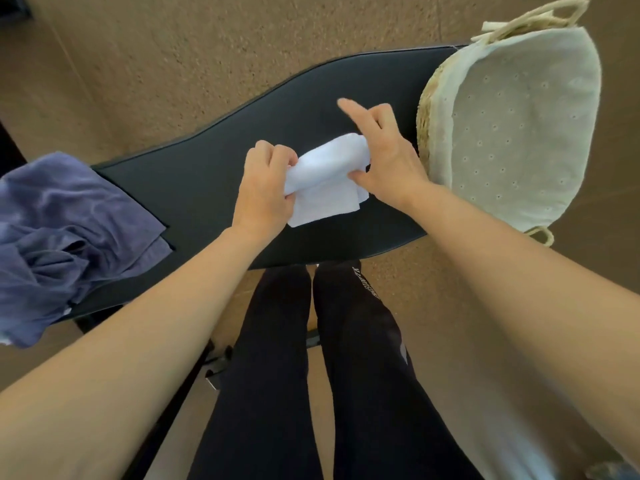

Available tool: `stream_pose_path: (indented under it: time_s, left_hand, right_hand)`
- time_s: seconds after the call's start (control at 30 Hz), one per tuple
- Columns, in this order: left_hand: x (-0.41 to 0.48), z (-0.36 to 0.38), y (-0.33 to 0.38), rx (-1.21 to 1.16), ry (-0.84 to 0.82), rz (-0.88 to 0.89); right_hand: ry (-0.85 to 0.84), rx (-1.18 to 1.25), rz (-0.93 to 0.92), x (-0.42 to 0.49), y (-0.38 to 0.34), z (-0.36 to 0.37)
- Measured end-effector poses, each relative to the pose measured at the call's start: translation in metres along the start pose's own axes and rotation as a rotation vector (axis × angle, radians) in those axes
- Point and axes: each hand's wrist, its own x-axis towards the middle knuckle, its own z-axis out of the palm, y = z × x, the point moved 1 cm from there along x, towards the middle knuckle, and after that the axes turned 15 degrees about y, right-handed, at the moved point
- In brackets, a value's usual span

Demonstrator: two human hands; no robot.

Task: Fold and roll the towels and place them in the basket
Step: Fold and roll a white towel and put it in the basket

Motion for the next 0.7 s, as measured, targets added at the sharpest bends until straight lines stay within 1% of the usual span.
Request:
stream_pose_path:
  time_s: [0.03,0.1,0.2,0.3,0.37,0.43,0.47,0.53,0.6,0.67,0.7]
  left_hand:
    - [-0.004,-0.001,-0.001,0.017,0.006,0.082]
    - [-0.011,-0.004,-0.002,0.022,0.029,0.224]
    - [-0.02,-0.008,-0.006,0.023,0.001,0.386]
    - [-0.028,-0.005,-0.014,0.078,-0.107,0.431]
    - [-0.034,-0.005,-0.017,0.088,-0.176,0.439]
    - [-0.041,-0.008,-0.019,0.056,-0.216,0.45]
    - [-0.045,-0.009,-0.02,0.033,-0.231,0.437]
    - [-0.052,-0.008,-0.019,-0.022,-0.269,0.344]
    - [-0.055,-0.005,-0.016,-0.085,-0.313,0.196]
    - [-0.055,-0.001,-0.011,-0.119,-0.336,0.074]
    - [-0.054,0.001,-0.007,-0.123,-0.334,-0.004]
  right_hand:
    - [-0.023,-0.006,-0.026,0.0,0.0,0.003]
    - [-0.06,0.023,0.003,-0.003,-0.001,0.007]
    - [-0.093,-0.062,-0.044,-0.016,-0.001,0.009]
    - [-0.139,-0.057,-0.058,-0.038,0.002,0.015]
    - [-0.193,-0.031,-0.013,-0.05,0.006,0.022]
    - [-0.205,0.046,0.043,-0.059,0.012,0.027]
    - [-0.191,0.096,0.077,-0.063,0.013,0.028]
    - [-0.116,0.165,0.127,-0.067,0.016,0.03]
    - [-0.045,0.135,0.118,-0.07,0.016,0.035]
    - [-0.038,0.076,0.059,-0.069,0.017,0.042]
    - [-0.053,0.063,0.068,-0.067,0.015,0.043]
